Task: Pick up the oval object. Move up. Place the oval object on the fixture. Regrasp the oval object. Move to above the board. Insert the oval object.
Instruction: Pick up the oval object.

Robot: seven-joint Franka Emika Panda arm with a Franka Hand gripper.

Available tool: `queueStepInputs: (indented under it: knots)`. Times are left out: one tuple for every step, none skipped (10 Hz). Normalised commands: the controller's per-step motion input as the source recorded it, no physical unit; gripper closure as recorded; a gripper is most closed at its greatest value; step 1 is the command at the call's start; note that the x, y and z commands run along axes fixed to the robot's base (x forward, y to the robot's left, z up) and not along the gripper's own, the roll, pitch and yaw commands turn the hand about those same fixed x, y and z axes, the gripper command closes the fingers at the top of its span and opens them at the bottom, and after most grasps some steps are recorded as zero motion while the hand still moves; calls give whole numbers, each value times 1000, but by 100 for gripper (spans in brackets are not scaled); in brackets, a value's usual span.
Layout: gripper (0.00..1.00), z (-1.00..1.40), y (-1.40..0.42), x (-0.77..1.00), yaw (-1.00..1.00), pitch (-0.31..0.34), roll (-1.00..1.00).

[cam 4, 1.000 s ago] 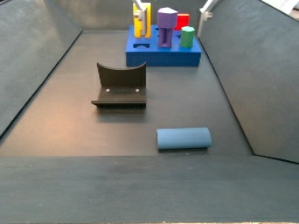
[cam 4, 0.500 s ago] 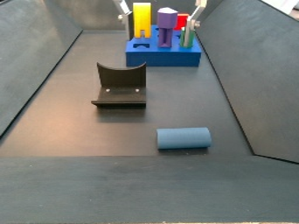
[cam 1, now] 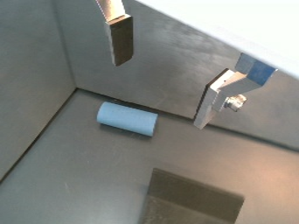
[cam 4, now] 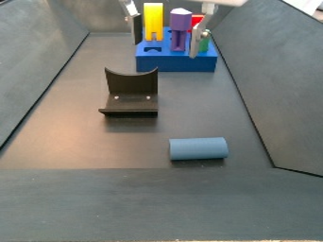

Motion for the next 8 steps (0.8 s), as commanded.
queueStepInputs:
  knots:
    - [0,-311,0,0,-766,0,-294]
    - [0,-386,77,-109,-554,-10,-346]
    - [0,-423,423,-240,-231,0,-390]
    - [0,-400,797,-411,51,-110,-394]
    - [0,-414,743,-460,120,-140,-376]
    - [0,-529,691,-420,-14,-6,-304]
    - [0,-463,394,-286,-403,0,-177]
    - [0,-354,69,-191,-729,0,-120]
